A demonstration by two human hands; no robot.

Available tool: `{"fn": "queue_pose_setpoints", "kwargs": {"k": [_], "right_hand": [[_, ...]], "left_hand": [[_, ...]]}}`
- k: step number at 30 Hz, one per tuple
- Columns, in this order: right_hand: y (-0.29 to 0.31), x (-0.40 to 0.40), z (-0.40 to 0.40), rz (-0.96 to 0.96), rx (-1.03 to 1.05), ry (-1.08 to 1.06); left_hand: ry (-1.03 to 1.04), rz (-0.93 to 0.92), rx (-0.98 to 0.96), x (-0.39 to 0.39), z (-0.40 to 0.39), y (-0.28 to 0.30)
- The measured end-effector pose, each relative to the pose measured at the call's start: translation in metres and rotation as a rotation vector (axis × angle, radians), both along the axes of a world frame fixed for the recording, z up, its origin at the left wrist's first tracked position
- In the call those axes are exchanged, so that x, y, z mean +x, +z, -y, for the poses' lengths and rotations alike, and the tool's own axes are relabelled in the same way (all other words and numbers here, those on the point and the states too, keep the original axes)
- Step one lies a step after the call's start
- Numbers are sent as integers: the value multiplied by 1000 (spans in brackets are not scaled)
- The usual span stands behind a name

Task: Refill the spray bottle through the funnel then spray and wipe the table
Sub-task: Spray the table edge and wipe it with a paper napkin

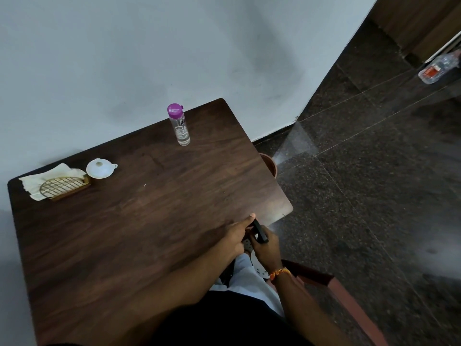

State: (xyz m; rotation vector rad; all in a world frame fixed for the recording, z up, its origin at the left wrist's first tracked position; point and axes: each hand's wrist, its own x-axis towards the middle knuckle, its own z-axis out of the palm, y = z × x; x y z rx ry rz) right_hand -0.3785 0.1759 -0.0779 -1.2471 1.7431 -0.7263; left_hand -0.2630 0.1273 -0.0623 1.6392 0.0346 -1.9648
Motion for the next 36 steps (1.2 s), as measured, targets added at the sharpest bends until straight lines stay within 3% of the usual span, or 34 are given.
{"fn": "queue_pose_setpoints", "kwargs": {"k": [16,21,29,32,36], "right_hand": [[9,-10,14,0,15,-8],[15,-15,23,16,30,11],[21,-19,51,112,97,-194],[30,-18,63,118,82,-149],[35,-15,81,75,104,-28]], "left_hand": [[-32,57,31,-10,17,3],[-98,1,10,-9,29,11],[-56,-87,-22,-23,53,32],[-2,-180,-20,-25,60,34],[48,-160,-16,-18,72,37]]}}
